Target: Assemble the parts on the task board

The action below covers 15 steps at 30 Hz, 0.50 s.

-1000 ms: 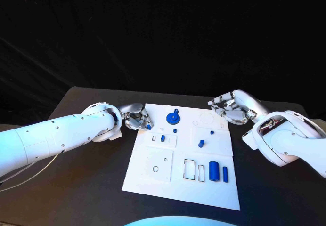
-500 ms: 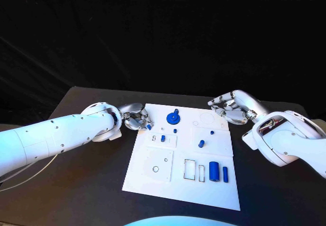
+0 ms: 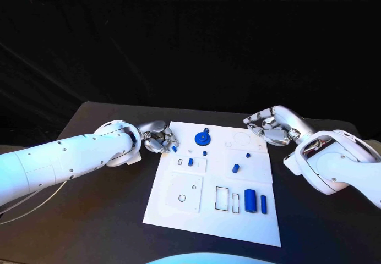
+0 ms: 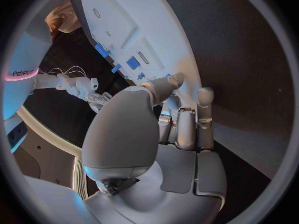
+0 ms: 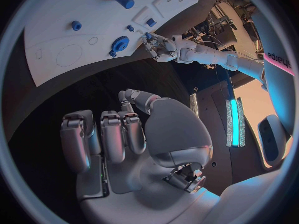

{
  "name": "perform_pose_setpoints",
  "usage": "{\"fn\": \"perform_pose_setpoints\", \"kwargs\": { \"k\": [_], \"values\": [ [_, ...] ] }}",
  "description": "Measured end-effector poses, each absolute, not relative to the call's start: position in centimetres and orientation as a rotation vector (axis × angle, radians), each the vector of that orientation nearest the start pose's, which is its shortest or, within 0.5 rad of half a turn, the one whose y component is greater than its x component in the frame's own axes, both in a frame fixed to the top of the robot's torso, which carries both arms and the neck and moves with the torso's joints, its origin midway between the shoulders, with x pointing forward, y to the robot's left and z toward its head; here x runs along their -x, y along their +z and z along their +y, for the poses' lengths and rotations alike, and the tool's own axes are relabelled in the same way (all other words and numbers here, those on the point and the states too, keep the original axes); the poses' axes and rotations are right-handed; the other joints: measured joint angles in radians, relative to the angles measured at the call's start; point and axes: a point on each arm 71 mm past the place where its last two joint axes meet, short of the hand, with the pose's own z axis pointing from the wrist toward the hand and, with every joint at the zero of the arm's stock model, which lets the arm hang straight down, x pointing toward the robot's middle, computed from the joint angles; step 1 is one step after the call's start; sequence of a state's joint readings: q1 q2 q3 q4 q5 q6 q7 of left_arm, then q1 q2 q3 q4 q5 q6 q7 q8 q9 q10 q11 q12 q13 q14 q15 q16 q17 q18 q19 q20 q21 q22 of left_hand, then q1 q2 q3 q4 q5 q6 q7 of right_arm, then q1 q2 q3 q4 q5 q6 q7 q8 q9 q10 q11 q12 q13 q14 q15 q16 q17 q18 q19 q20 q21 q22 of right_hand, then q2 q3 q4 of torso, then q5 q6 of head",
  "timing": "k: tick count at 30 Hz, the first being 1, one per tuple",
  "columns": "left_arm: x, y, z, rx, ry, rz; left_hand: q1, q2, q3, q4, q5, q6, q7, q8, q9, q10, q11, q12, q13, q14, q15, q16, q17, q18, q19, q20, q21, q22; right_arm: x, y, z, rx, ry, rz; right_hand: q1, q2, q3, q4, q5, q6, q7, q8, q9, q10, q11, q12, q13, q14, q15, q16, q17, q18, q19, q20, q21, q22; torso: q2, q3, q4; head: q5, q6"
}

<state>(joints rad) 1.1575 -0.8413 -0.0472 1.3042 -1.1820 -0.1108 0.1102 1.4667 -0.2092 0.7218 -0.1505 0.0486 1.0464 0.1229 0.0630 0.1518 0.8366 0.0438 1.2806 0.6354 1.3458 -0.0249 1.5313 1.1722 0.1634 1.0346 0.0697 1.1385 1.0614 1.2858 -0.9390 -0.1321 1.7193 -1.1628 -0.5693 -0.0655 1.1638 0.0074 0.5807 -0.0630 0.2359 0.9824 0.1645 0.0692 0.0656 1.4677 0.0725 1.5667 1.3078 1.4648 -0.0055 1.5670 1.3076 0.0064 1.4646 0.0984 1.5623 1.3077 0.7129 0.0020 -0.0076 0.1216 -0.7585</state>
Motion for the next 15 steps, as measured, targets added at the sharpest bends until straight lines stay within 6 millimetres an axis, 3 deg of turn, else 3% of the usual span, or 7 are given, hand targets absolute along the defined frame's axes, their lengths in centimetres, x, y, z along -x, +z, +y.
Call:
{"fn": "perform_pose_setpoints", "kwargs": {
  "k": [9,15],
  "values": [
    [-50.5,-22.0,26.0,0.073,-0.803,1.889,-0.004,-0.004,0.005,0.0,0.0,-0.016,0.002,0.0,-0.007,-0.016,0.002,-0.012,-0.027,-0.007,0.007,0.0,-0.014,0.0,-0.008,0.008,0.0,-0.003,-45.3,-15.2,-20.0,-0.13,0.849,1.524,0.004,-0.004,-0.003,-0.003,0.0,0.0,0.0,0.0,0.0,0.0,0.0,0.0,0.0,0.004,0.004,0.0,0.0,0.0,0.0,0.0,0.0,0.0,0.0,0.0003,0.0,0.0,0.002],
    [-50.6,-20.7,26.9,0.117,-0.81,1.881,-0.025,0.001,0.029,0.011,0.0,-0.029,0.014,0.0,-0.019,-0.056,0.011,-0.105,-0.125,-0.085,0.02,-0.027,-0.142,0.0,-0.071,0.016,-0.045,-0.049,-45.3,-15.2,-20.1,-0.132,0.846,1.524,0.005,-0.005,-0.007,-0.001,0.0,0.0,0.0,0.0,0.0,0.0,0.0,0.0,0.0,0.004,0.004,0.0,0.0,0.0,0.0,0.0,0.0,0.0,0.0,0.0004,-0.0006,-0.001,0.003]
  ]
}}
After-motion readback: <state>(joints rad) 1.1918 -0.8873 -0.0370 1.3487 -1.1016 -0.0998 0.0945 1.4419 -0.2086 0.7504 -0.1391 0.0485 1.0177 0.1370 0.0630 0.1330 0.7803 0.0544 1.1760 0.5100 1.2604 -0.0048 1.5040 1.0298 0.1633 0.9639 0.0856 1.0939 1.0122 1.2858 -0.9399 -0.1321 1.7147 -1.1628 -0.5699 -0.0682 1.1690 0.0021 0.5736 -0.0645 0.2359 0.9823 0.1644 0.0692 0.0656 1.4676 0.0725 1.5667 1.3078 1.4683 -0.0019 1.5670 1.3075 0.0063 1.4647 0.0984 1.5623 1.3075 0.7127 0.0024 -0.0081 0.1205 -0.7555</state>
